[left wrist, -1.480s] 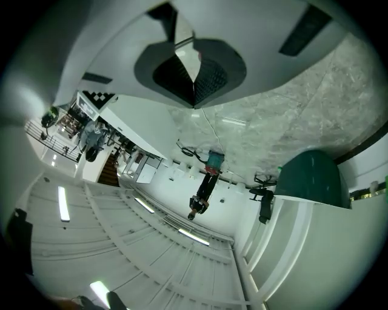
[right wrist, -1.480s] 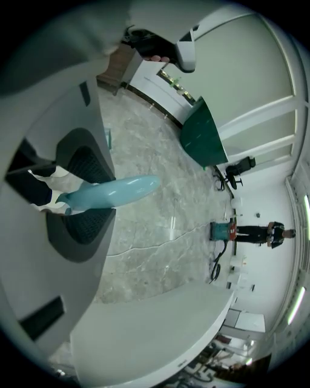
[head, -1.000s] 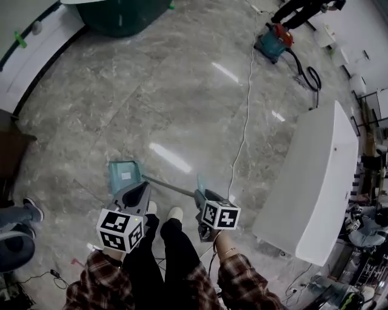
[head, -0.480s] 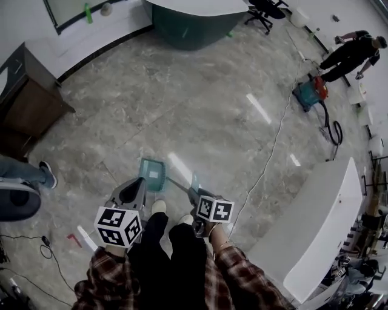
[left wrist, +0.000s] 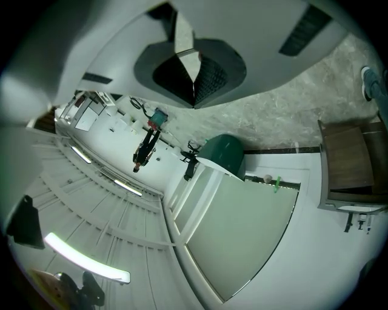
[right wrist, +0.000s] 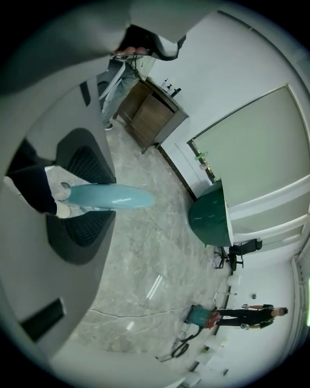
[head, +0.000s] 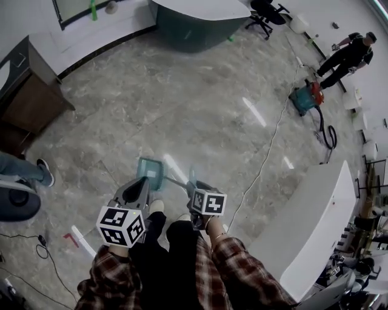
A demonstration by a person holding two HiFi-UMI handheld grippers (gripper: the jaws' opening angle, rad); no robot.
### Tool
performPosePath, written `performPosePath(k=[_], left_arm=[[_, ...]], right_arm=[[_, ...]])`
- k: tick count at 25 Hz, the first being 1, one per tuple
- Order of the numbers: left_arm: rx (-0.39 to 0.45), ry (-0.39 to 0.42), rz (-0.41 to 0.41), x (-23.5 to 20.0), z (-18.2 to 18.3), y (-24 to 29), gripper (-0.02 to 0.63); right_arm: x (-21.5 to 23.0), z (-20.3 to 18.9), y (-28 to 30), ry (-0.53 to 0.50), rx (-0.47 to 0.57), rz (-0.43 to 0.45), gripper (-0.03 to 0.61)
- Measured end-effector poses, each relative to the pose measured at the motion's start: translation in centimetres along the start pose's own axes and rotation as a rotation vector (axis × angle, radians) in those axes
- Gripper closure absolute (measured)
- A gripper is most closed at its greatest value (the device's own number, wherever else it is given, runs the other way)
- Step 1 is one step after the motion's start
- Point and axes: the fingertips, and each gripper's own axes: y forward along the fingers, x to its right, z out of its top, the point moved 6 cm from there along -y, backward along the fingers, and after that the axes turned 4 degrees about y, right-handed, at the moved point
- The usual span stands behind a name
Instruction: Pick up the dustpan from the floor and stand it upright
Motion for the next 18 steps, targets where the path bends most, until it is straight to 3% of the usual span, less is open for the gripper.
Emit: performPosePath(k=[9, 18], left_arm=[[0.019, 0.036, -0.121, 2.9, 2.4, 1.6, 0.601], [0.090, 0.152, -0.255, 9.2, 7.6, 0.4, 0.603]], right_arm=[[-1.4, 0.8, -5.5, -0.013, 0.105, 0.104, 0.448], [-7.4, 7.6, -17.8, -0.051, 0.512, 0.313, 0.449]])
